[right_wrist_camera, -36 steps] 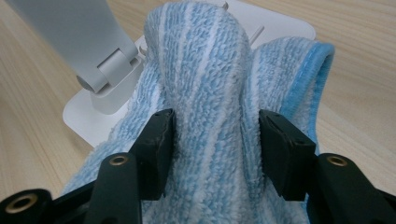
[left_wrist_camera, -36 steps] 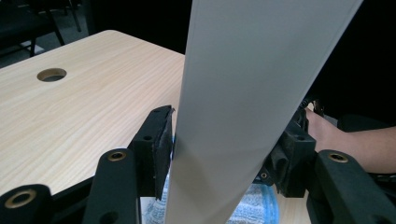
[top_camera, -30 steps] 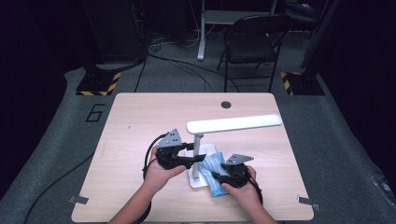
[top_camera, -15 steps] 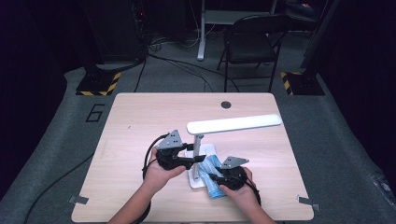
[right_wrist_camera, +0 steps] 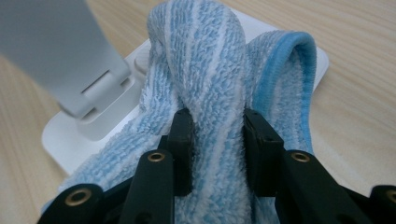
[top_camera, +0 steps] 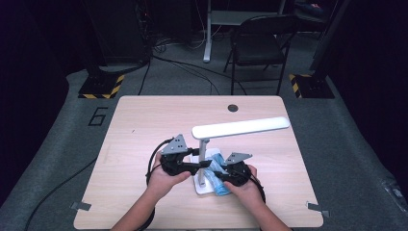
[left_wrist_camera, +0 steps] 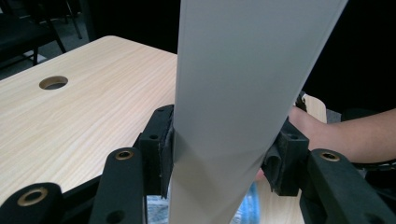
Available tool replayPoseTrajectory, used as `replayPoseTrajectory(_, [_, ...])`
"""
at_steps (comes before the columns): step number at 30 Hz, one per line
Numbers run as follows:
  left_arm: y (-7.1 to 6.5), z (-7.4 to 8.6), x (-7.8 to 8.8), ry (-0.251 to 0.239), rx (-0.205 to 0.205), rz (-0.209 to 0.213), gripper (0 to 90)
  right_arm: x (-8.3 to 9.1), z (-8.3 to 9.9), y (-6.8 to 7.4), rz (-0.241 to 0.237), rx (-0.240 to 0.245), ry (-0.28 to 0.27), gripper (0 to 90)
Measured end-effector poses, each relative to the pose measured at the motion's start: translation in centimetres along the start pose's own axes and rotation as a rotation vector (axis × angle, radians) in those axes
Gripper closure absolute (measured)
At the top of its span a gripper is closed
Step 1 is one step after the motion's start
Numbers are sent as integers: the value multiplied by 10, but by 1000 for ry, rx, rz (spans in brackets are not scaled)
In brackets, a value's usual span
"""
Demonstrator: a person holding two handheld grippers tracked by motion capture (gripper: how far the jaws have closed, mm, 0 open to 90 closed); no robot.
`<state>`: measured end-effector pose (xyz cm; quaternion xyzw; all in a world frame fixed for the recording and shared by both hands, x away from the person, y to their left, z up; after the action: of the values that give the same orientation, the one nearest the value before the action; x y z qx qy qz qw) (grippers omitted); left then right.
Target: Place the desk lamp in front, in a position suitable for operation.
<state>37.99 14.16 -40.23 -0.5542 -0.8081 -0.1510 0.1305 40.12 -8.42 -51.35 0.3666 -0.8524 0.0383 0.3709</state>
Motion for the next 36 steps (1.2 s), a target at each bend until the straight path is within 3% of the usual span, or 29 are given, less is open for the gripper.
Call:
replayPoseTrajectory(5, [0, 0, 0, -4, -2, 2, 508, -7, -8, -6, 18, -11, -13, 671])
replayPoseTrajectory(8, [0, 1, 0, -4, 1, 3, 508, -11, -14, -13, 23, -40, 0, 671])
replayPoseTrajectory(16, [1, 1, 1, -3, -1, 11, 508, -24, -32, -27, 71, -49, -2, 672])
replayPoseTrajectory(22, [1, 2, 1, -10, 2, 11, 508, -36, -47, -39, 106, -99, -2, 671])
replayPoseTrajectory(29, [2, 2, 1, -9, -5, 9, 508, -43, -57, -51, 98, -171, 1, 669])
replayPoseTrajectory(32, [2, 1, 0, 0, 1, 3, 507, -45, -60, -50, 124, -163, 5, 667])
replayPoseTrajectory(36, [2, 1, 0, 4, -1, 6, 508, -49, -65, -37, 133, -106, -3, 662])
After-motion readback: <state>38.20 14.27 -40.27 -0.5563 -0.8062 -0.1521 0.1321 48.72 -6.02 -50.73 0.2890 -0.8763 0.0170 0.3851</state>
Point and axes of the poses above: each handheld gripper's, and its own axes: x roughly backward along the jaws, z roughly out of its underside, y roughly to its left, the point moved 1 cm from there along -x, roughly forward along the jaws, and after that the axes turned 12 degrees about -x, right-handed, at the moved point
